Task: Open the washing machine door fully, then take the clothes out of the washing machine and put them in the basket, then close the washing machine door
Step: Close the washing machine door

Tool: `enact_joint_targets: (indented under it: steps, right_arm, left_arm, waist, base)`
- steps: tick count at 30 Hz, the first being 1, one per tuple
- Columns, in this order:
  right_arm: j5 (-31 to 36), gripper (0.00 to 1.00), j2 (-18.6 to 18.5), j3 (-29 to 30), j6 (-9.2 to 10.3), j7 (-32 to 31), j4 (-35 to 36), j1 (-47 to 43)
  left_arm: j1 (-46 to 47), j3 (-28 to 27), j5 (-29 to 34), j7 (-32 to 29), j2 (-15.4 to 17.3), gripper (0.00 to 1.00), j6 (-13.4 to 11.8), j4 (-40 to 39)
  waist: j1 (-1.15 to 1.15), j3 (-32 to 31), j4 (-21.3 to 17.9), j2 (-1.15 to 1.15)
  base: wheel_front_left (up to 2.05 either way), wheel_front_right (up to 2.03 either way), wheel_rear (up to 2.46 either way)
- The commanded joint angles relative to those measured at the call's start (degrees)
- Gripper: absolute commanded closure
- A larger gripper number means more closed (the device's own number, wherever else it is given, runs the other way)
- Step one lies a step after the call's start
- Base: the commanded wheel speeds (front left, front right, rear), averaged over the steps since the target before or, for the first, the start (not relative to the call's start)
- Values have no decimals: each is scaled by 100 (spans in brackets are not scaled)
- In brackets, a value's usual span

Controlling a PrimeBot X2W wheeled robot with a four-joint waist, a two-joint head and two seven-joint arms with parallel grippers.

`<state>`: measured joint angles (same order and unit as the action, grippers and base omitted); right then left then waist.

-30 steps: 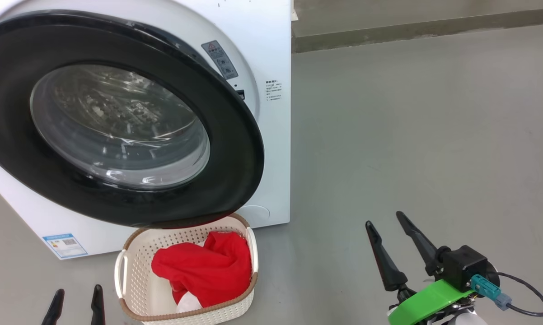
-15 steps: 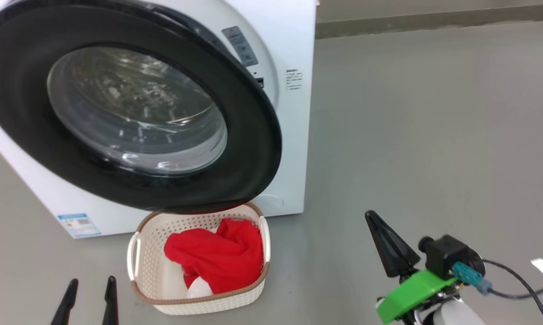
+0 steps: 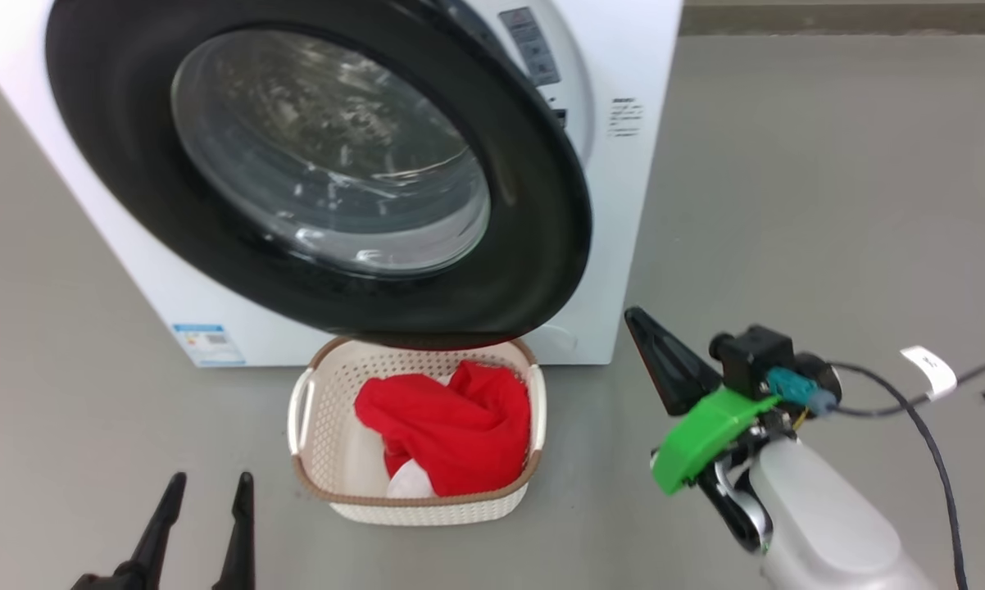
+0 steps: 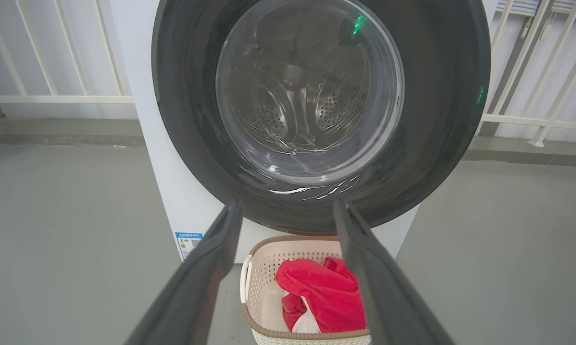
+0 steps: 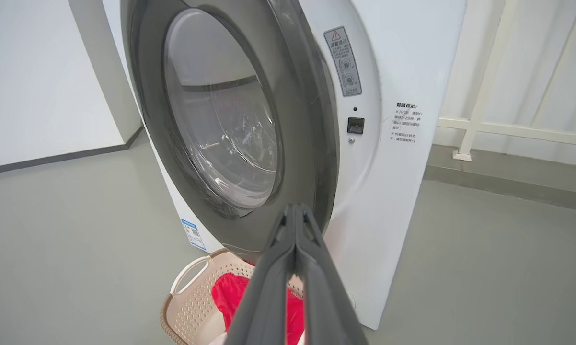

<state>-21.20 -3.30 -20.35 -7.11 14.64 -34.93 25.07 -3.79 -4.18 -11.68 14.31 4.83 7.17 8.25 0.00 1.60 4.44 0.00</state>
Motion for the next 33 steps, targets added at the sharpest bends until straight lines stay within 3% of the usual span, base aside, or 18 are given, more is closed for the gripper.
enact_joint_targets:
  steps: [1,14,33]
  right_arm:
    - [-70,100,37,-184,-37,36,-95,375]
    - [-343,100,41,-468,-37,36,-927,2003]
    - [14,100,-122,-42,-37,36,-1434,3390]
  left_arm:
    - [304,-113,-42,69,112,0,31,-94]
    - [789,316,-151,69,185,0,32,98]
    - [1395,703,-306,69,226,0,32,258]
  waist:
    - [0,203,268,0]
    - [0,923,830,0]
    - [0,1669,1165,0]
  base:
    - [0,0,0]
    - [0,0,0]
    - [0,0,0]
